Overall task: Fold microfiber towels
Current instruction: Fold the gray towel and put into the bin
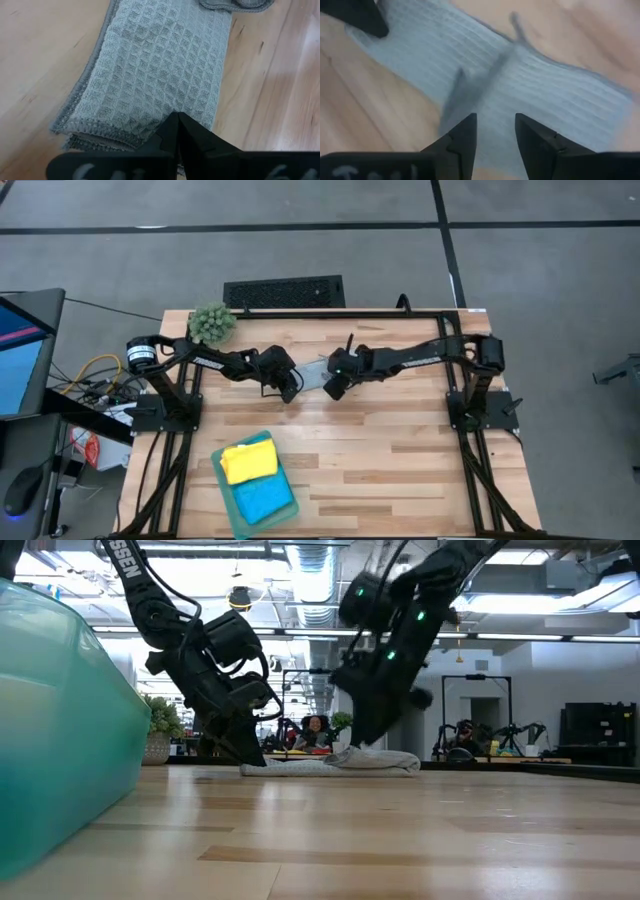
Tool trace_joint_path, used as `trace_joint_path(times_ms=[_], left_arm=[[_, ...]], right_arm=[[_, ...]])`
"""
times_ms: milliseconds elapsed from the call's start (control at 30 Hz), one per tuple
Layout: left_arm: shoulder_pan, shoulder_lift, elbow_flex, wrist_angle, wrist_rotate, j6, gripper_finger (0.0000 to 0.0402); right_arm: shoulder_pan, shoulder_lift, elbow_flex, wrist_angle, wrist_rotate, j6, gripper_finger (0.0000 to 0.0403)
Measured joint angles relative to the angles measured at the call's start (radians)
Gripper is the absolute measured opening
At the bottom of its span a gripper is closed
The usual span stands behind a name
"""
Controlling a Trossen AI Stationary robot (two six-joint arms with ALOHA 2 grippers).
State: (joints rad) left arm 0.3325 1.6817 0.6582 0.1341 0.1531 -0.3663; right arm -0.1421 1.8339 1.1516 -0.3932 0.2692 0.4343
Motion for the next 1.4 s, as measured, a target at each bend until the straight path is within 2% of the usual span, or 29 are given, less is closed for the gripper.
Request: trace_joint_path(times_ms=[233,400,700,900,1000,1167,1233,1400], left_arm=[[-0.010,0.000,0.000,0.010,0.019,-0.025,0.0000],[-0.015,0.000,0.000,0.015,0.022,-0.039,0.0000],[-0.040,0.000,0.000,0.031,0.024,-0.043,0.0000],[-0.051,0.000,0.000,0.034,0.026,-0.043,0.0000],[-0.059,0.000,0.000,0.035,0.026,-0.043,0.0000],[-0.070,0.000,0.000,0.037,0.026,-0.042,0.0000],[-0.074,0.000,0.000,0.037,0.026,-0.042,0.0000],[-0.079,0.000,0.000,0.036,0.027,-0.042,0.0000]], right_arm=[[-0.036,0.118,0.021,0.038,-0.104,0.011,0.0146],[-0.054,0.146,0.068,0.023,-0.159,0.012,0.0147],[-0.093,0.047,0.120,-0.001,-0.166,0.011,0.0147],[-0.118,-0.035,0.120,-0.207,-0.159,0.053,0.0152],[-0.151,-0.060,0.119,-0.305,-0.151,0.063,0.0175],[-0.213,-0.048,0.119,-0.340,-0.144,0.070,0.0247],[-0.234,-0.022,0.118,-0.336,-0.174,0.088,0.0271],[-0.248,0.058,0.117,-0.307,-0.195,0.090,0.0295]])
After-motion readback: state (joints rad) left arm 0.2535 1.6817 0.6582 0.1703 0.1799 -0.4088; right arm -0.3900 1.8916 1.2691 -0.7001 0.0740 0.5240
